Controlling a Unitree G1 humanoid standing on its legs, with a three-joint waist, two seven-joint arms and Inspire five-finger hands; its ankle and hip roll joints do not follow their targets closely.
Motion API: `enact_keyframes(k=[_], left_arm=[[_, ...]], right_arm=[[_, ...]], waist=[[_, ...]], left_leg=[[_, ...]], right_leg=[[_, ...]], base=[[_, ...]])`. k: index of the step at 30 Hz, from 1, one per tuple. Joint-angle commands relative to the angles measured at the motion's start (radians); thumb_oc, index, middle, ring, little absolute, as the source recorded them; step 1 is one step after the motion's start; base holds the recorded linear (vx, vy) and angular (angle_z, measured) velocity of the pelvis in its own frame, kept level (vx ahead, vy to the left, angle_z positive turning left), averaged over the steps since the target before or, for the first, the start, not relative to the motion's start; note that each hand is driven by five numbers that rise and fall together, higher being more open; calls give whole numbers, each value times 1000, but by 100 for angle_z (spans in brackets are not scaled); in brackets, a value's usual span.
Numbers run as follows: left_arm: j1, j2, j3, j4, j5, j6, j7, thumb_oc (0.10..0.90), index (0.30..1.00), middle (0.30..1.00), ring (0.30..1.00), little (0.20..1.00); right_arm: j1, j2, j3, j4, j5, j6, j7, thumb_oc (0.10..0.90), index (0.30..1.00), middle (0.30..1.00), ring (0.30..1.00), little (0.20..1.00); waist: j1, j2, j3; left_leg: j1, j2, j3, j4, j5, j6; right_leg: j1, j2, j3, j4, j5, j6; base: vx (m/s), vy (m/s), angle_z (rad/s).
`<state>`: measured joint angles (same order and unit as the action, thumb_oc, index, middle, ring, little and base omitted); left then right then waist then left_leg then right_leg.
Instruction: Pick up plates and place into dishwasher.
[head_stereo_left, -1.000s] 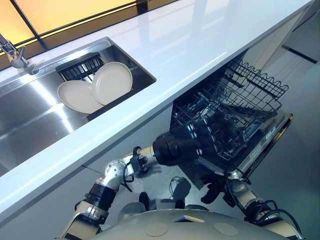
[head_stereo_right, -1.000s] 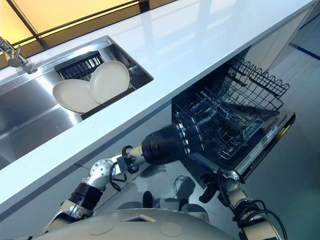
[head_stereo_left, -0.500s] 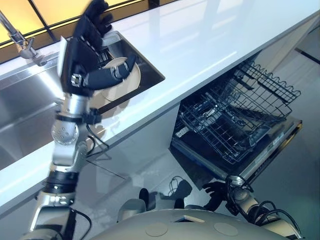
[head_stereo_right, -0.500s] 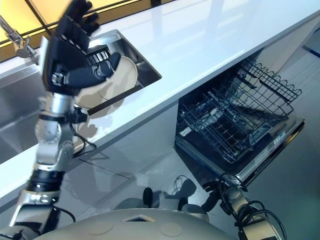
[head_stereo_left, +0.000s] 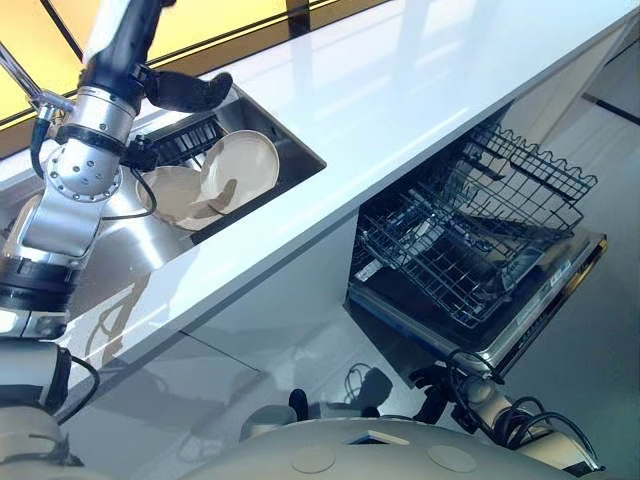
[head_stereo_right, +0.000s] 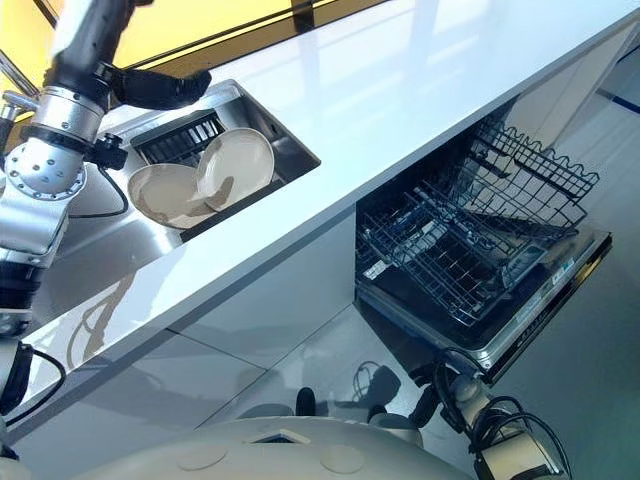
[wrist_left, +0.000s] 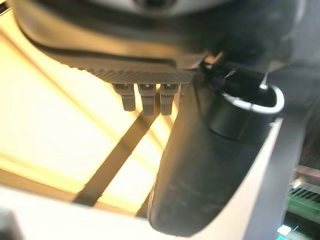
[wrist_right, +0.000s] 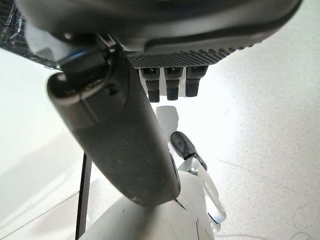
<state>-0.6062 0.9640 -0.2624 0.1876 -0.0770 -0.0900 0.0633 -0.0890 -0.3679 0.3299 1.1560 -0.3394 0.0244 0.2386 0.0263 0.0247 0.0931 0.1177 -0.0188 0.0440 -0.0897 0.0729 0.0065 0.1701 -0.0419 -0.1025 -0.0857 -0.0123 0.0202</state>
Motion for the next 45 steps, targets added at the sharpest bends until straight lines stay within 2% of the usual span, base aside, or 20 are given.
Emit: enact_keyframes(k=[1,6,13,17,25,31,37,40,42,45], left_arm=[[-232,83,0,93,22,-19,-18,800,900,900,900,900],[-278,115,-46,151,47,-6,-53,800,900,900,900,900],[-366,161,-122,259,31,-25,-110,800,900,900,900,900],[-378,166,-119,278,-12,-29,-98,800,900,900,900,900],[-374,177,-102,322,4,-54,-65,800,900,900,900,900],[-361,178,-96,313,-44,-46,-147,800,900,900,900,900],[-357,129,-107,285,-250,60,-440,800,900,900,900,900],[-348,83,-111,265,-347,138,-555,800,900,900,900,900],[-336,52,-109,244,-396,172,-594,800,900,900,900,900],[-326,12,-112,232,-454,191,-602,800,900,900,900,900]], right_arm=[[-41,-26,17,-5,1,10,-11,800,900,900,900,900],[-41,-36,14,-13,9,11,-14,800,900,900,900,900],[-41,-53,15,-23,33,-3,-22,800,900,900,900,900],[-41,-58,6,-17,35,-4,-16,800,900,900,900,900],[-36,-62,-9,-10,46,11,4,800,900,900,900,900],[-36,-69,-20,-7,43,15,25,800,900,900,900,900],[-51,-84,-33,-4,39,24,55,800,900,900,900,900],[-64,-91,-41,1,33,22,66,800,900,900,900,900],[-71,-100,-44,1,29,21,75,800,900,900,900,900],[-82,-109,-46,7,22,17,83,800,900,900,900,900]], waist=[[-4,30,24],[-5,26,62],[-6,17,110],[-4,14,112],[5,5,99],[10,4,89],[10,5,89],[7,7,92],[4,7,94],[-1,9,94]], left_leg=[[-16,-87,7,109,-193,86],[-47,-89,16,135,-195,92],[-92,-87,17,154,-189,98],[-97,-89,17,156,-188,99],[-99,-90,13,167,-193,98],[-88,-92,7,166,-195,100],[-76,-94,3,165,-196,98],[-71,-96,6,160,-196,98],[-68,-97,8,157,-195,96],[-64,-98,12,152,-193,95]], right_leg=[[-134,3,29,163,-67,83],[-166,1,48,174,-43,101],[-200,3,71,170,-14,117],[-203,4,74,162,-5,119],[-201,0,68,160,0,123],[-199,-2,63,166,-1,125],[-198,-3,55,173,1,130],[-202,-5,52,176,2,132],[-203,-5,50,177,2,131],[-205,-6,50,177,3,129]], base=[[18,99,-18],[29,36,-12],[11,4,-3],[28,9,1],[56,3,1],[50,2,0],[12,2,0],[0,0,0],[0,0,0],[-15,24,0]])
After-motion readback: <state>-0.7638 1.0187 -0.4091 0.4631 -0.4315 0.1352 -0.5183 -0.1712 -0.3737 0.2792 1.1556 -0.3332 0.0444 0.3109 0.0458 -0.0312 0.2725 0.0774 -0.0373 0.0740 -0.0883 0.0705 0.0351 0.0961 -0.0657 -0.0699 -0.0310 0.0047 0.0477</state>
